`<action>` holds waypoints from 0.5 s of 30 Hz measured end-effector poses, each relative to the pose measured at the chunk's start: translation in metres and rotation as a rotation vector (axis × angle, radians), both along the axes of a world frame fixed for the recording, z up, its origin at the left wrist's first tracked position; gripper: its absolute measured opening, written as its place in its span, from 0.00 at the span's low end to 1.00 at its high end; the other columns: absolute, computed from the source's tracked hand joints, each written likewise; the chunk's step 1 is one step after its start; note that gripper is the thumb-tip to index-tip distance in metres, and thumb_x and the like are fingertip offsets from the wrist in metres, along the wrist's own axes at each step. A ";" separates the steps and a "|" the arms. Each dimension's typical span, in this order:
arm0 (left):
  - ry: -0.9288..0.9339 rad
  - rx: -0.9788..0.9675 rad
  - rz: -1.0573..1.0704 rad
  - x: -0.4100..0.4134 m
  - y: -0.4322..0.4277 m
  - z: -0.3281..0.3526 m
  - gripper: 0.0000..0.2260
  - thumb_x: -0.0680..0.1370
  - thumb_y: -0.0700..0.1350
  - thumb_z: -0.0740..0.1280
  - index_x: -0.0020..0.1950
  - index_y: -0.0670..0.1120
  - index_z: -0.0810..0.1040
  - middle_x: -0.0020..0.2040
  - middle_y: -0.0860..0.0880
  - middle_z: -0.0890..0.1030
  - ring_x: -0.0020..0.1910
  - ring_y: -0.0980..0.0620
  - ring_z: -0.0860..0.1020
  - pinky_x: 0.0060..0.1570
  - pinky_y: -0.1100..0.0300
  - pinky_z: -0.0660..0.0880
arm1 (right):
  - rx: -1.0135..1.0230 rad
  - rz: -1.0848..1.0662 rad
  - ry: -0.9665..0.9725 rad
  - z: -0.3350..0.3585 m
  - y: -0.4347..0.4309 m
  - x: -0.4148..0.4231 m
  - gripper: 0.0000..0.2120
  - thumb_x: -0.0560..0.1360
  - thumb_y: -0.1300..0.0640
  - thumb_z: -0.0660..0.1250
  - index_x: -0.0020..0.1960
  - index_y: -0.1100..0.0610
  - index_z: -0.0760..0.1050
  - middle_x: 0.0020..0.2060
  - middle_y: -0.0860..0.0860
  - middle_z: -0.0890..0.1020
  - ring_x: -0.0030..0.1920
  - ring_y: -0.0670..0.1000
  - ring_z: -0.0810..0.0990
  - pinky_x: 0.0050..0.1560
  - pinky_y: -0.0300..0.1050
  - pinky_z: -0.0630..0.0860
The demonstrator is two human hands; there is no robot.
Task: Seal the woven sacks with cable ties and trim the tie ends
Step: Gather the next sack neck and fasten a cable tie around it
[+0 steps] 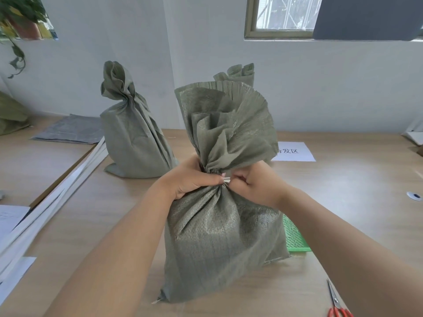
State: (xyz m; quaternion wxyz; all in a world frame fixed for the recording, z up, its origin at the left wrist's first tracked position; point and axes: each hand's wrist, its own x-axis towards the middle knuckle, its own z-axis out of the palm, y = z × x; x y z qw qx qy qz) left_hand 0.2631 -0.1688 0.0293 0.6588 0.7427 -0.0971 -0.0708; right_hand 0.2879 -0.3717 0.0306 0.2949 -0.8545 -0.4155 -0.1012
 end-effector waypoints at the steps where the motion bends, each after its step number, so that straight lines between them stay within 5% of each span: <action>1: 0.003 -0.001 -0.011 0.000 -0.001 -0.001 0.21 0.70 0.35 0.75 0.63 0.39 0.79 0.59 0.42 0.84 0.62 0.45 0.81 0.65 0.53 0.76 | 0.007 0.005 0.023 0.000 0.000 0.001 0.16 0.73 0.50 0.57 0.29 0.56 0.65 0.22 0.49 0.66 0.26 0.49 0.64 0.27 0.40 0.60; 8: 0.044 0.011 -0.039 0.003 -0.008 0.000 0.15 0.74 0.27 0.70 0.58 0.40 0.82 0.52 0.45 0.86 0.54 0.50 0.84 0.54 0.59 0.79 | 0.018 -0.039 0.181 -0.011 -0.013 0.003 0.15 0.77 0.58 0.62 0.33 0.59 0.67 0.25 0.55 0.70 0.26 0.48 0.63 0.30 0.41 0.62; 11: 0.046 0.014 -0.051 0.005 -0.011 0.001 0.13 0.72 0.29 0.72 0.54 0.40 0.83 0.48 0.47 0.86 0.50 0.52 0.84 0.50 0.61 0.79 | 0.167 -0.044 0.371 -0.012 -0.025 0.001 0.11 0.77 0.60 0.67 0.38 0.63 0.74 0.27 0.50 0.70 0.27 0.42 0.65 0.30 0.36 0.62; 15: 0.047 0.043 -0.074 0.007 -0.016 0.005 0.12 0.75 0.27 0.69 0.46 0.44 0.81 0.38 0.54 0.85 0.41 0.59 0.83 0.44 0.65 0.77 | 0.400 -0.085 0.544 -0.023 -0.038 0.003 0.04 0.75 0.60 0.74 0.43 0.58 0.79 0.29 0.49 0.75 0.30 0.47 0.69 0.31 0.38 0.66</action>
